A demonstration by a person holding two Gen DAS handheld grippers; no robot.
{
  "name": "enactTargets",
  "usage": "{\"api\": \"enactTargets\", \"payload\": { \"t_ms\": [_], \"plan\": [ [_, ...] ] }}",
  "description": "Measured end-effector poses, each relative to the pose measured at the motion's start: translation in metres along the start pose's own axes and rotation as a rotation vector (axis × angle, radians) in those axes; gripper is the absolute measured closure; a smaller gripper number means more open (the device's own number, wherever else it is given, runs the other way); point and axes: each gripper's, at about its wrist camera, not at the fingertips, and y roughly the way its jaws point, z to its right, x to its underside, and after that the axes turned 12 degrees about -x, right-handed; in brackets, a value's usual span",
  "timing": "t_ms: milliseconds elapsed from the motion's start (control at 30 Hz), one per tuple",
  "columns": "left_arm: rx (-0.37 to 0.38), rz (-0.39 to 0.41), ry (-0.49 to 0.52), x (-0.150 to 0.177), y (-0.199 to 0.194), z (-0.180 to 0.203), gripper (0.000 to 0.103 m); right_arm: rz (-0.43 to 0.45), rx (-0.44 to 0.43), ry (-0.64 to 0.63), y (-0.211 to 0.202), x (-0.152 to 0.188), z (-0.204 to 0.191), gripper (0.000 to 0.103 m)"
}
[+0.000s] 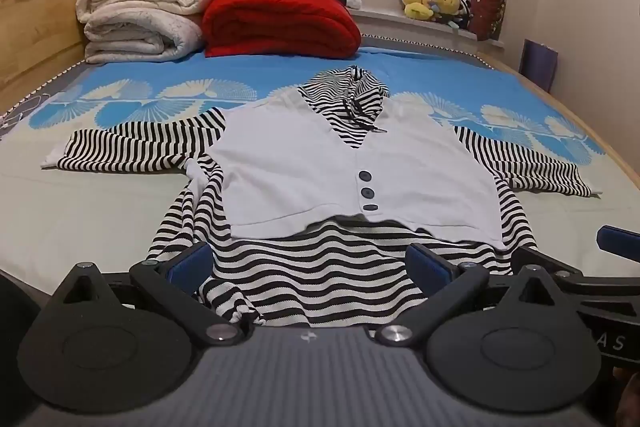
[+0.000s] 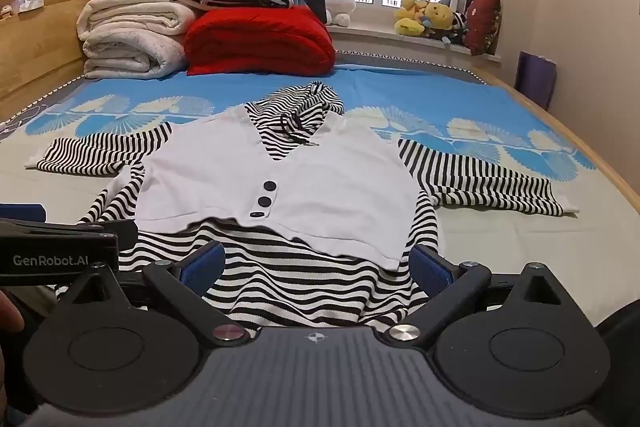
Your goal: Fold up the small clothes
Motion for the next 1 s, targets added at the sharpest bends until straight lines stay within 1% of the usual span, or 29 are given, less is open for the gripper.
{"api": "enactTargets", "payload": {
  "t_ms": [700,1000],
  "plan": [
    [0.001,0.003,0.003,0.0021,0.0011,0.0,0.001,0.002,0.0,-0.003,-0.0003,-0.0006,-0.0009,0.005],
    [0.005,0.014,0.017,0.0059,-0.0013,0.0009,0.001,0.004,0.014,0.009,-0.0002,-0.0015,0.0018,0.005]
  ]
}}
